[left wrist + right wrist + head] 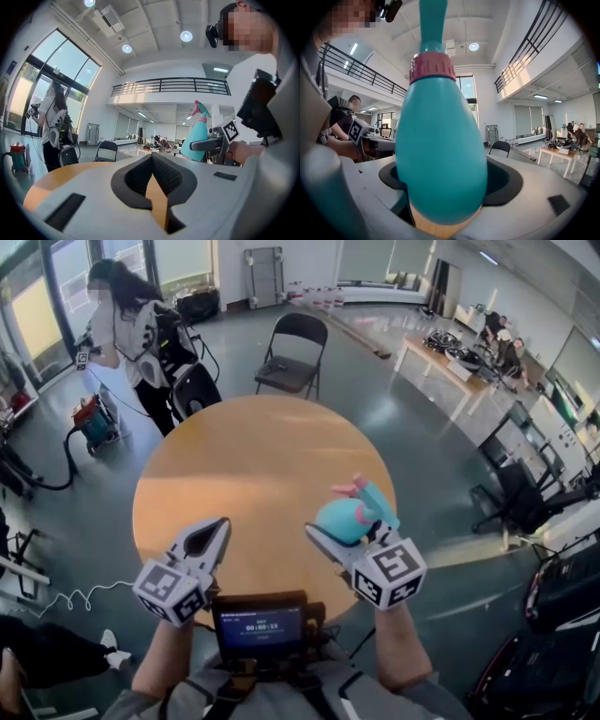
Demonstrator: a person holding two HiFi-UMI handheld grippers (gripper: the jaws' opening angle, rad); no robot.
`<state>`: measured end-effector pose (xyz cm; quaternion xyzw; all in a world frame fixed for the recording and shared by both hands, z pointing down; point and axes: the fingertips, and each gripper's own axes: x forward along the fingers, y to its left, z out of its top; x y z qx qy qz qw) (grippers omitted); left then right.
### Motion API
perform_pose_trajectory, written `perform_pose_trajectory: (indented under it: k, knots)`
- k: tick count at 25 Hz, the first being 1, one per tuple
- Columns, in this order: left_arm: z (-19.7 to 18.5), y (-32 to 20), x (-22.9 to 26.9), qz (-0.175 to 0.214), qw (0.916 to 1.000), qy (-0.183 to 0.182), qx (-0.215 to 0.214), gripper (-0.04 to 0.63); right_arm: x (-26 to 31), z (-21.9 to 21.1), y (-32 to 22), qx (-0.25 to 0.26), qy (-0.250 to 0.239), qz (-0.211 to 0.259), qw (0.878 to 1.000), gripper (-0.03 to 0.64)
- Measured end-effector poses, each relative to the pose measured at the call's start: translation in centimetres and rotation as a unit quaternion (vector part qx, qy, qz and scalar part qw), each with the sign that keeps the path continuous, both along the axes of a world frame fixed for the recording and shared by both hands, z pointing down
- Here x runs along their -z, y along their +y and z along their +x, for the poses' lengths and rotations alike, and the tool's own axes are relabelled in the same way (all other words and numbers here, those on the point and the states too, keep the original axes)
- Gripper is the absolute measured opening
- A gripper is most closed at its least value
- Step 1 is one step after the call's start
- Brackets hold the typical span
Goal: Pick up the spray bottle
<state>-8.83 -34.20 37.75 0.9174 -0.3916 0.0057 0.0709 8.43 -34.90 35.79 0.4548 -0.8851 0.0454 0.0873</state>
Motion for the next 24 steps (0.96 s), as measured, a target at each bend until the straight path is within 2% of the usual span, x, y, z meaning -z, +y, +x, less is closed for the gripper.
perform_pose_trajectory:
  k: [24]
  knots:
    - [0.48, 0.03, -0.24, -0.008, 0.9999, 0.007, 0.005, 0.003, 0.09, 0.53, 0.63, 0.01, 0.005, -0.003, 1.0, 0.442]
